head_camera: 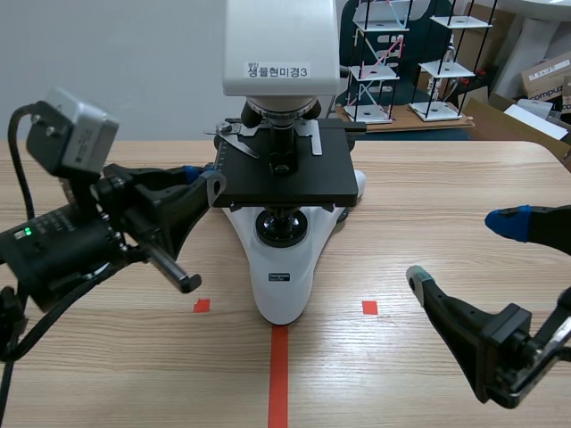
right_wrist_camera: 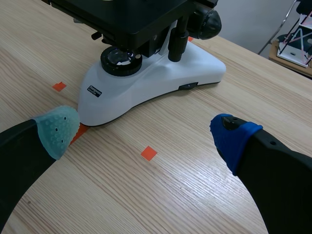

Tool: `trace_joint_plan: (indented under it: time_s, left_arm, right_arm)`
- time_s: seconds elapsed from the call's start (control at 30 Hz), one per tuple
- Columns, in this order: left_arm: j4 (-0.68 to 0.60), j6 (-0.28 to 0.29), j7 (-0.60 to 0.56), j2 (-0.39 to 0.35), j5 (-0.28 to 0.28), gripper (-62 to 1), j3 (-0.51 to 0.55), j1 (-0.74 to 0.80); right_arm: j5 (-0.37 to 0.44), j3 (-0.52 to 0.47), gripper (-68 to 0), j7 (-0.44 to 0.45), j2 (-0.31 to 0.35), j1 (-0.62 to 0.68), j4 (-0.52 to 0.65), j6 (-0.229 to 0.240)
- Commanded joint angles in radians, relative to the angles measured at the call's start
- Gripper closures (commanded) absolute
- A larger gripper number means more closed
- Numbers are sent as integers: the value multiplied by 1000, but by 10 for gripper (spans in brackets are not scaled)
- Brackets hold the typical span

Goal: Return to the home posture

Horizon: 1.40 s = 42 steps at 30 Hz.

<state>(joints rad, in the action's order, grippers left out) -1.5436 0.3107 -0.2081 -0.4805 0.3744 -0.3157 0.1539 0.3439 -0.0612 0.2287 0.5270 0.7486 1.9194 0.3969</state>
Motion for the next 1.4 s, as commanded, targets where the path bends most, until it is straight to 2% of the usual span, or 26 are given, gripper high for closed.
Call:
trace_joint_plan:
  time_s: [0.0, 0.1, 0.23, 0.3, 0.4, 0.47, 0.53, 0.67, 0.87, 1.37]
  left_arm:
    - [-51, 0, -29, -15, 5, -17, 40, 57]
    - [-100, 5, -61, -26, -9, -58, 109, 166]
    - [-172, 7, -140, -25, -130, -216, 215, 330]
    - [-202, 6, -201, -25, -163, -305, 255, 411]
    - [-229, 5, -316, -24, -165, -406, 296, 518]
    - [-235, -2, -388, -24, -194, -455, 320, 575]
    - [-238, -6, -431, -24, -223, -502, 340, 619]
    - [-238, -38, -473, -24, -222, -623, 377, 681]
    - [-239, -38, -468, -24, -222, -623, 429, 716]
    - [-239, -38, -446, -24, -222, -623, 430, 716]
  right_arm:
    - [7, -4, -589, 14, 10, 2, 12, -5]
    - [7, -4, -589, 14, 10, 2, 12, -5]
    - [7, -4, -589, 14, 10, 2, 12, -5]
    - [7, -4, -589, 14, 10, 2, 12, -5]
    - [7, -4, -589, 14, 10, 2, 12, -5]
    - [7, -4, -589, 14, 10, 2, 12, -5]
    - [7, -4, -589, 14, 10, 2, 12, -5]
    - [7, -4, -589, 14, 10, 2, 12, -5]
    - [7, -4, -589, 14, 10, 2, 12, -5]
    - [7, -4, -589, 14, 10, 2, 12, -5]
